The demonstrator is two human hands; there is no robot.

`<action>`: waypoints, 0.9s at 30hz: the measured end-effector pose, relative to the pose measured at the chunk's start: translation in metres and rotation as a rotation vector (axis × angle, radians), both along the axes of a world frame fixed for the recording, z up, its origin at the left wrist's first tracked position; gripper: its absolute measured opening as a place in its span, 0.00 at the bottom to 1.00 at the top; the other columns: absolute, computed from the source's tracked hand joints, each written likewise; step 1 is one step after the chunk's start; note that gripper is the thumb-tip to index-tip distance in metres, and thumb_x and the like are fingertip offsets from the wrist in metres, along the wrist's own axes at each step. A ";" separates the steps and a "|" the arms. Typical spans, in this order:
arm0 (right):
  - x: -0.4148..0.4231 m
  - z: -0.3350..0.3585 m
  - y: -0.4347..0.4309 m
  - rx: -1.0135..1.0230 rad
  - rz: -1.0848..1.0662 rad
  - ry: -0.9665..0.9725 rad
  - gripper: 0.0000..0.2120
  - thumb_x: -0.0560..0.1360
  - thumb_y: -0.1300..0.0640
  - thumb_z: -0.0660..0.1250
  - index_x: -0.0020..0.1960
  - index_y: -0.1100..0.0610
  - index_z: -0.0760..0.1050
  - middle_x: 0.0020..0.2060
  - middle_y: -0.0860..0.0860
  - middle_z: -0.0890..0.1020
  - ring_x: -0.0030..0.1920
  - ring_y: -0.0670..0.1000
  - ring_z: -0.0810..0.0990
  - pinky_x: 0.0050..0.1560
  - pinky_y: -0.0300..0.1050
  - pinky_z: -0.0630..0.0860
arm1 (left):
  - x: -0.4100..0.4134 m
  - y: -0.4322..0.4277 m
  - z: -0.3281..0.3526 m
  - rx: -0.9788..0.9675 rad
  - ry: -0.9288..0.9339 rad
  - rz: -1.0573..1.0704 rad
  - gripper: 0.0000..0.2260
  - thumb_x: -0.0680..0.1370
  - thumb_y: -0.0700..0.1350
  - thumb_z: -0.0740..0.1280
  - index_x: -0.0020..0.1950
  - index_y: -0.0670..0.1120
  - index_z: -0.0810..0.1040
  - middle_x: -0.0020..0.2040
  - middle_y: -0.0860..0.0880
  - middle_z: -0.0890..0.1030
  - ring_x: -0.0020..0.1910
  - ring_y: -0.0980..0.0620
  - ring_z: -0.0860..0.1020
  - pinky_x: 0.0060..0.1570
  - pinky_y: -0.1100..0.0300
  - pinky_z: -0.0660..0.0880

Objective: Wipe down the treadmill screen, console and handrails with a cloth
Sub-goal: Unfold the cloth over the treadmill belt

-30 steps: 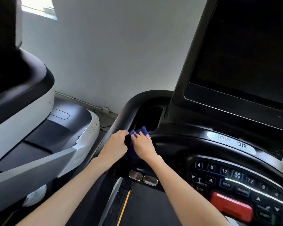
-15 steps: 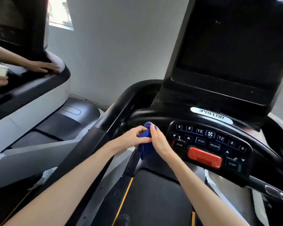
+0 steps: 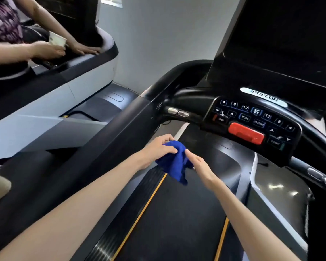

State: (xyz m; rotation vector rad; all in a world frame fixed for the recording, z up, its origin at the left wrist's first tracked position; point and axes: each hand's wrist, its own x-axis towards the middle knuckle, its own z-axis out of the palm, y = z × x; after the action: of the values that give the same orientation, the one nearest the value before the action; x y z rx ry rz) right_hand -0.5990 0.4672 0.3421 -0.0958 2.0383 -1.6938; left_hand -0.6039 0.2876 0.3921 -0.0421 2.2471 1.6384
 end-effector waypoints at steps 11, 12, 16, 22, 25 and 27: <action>0.073 -0.053 -0.010 0.103 -0.198 -0.032 0.09 0.70 0.57 0.73 0.50 0.54 0.77 0.46 0.51 0.84 0.47 0.50 0.82 0.50 0.44 0.77 | 0.082 -0.055 -0.076 -0.143 -0.063 0.126 0.04 0.75 0.40 0.65 0.47 0.48 0.71 0.43 0.49 0.77 0.43 0.50 0.74 0.46 0.56 0.72; 0.082 -0.055 -0.016 0.100 -0.223 -0.019 0.08 0.71 0.57 0.72 0.49 0.53 0.78 0.46 0.51 0.84 0.48 0.50 0.82 0.52 0.46 0.77 | 0.092 -0.061 -0.080 -0.135 -0.075 0.128 0.04 0.75 0.41 0.65 0.47 0.48 0.71 0.44 0.48 0.78 0.44 0.50 0.74 0.46 0.56 0.73; 0.121 -0.055 -0.039 0.187 -0.330 0.099 0.04 0.77 0.57 0.65 0.46 0.50 0.77 0.42 0.47 0.83 0.44 0.42 0.78 0.47 0.34 0.73 | 0.123 -0.077 -0.092 -0.120 -0.128 0.071 0.04 0.77 0.40 0.63 0.49 0.47 0.70 0.44 0.48 0.77 0.42 0.50 0.74 0.40 0.60 0.70; 0.162 -0.052 -0.064 0.319 -0.426 0.271 0.08 0.79 0.58 0.60 0.43 0.48 0.73 0.37 0.43 0.78 0.39 0.40 0.74 0.40 0.27 0.68 | 0.169 -0.088 -0.110 -0.206 -0.218 -0.048 0.13 0.74 0.34 0.58 0.48 0.52 0.70 0.50 0.46 0.79 0.48 0.45 0.77 0.50 0.50 0.75; 0.183 -0.058 -0.068 0.345 -0.421 0.292 0.06 0.79 0.58 0.61 0.44 0.52 0.74 0.35 0.42 0.78 0.38 0.40 0.73 0.39 0.28 0.67 | 0.196 -0.095 -0.120 -0.231 -0.240 -0.052 0.17 0.72 0.30 0.54 0.49 0.50 0.72 0.48 0.46 0.79 0.48 0.45 0.77 0.47 0.52 0.75; 0.195 -0.065 -0.072 0.366 -0.376 0.268 0.06 0.79 0.56 0.62 0.44 0.51 0.75 0.36 0.42 0.79 0.39 0.40 0.74 0.39 0.28 0.67 | 0.215 -0.100 -0.124 -0.190 -0.291 -0.095 0.17 0.72 0.29 0.53 0.50 0.47 0.73 0.46 0.46 0.78 0.45 0.47 0.76 0.43 0.55 0.75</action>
State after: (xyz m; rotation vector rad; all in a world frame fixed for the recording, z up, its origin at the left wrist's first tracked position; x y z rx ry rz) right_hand -0.4044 0.3951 0.2772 0.2054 2.6717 -1.5426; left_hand -0.3884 0.1876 0.2680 -0.2052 2.1357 1.2751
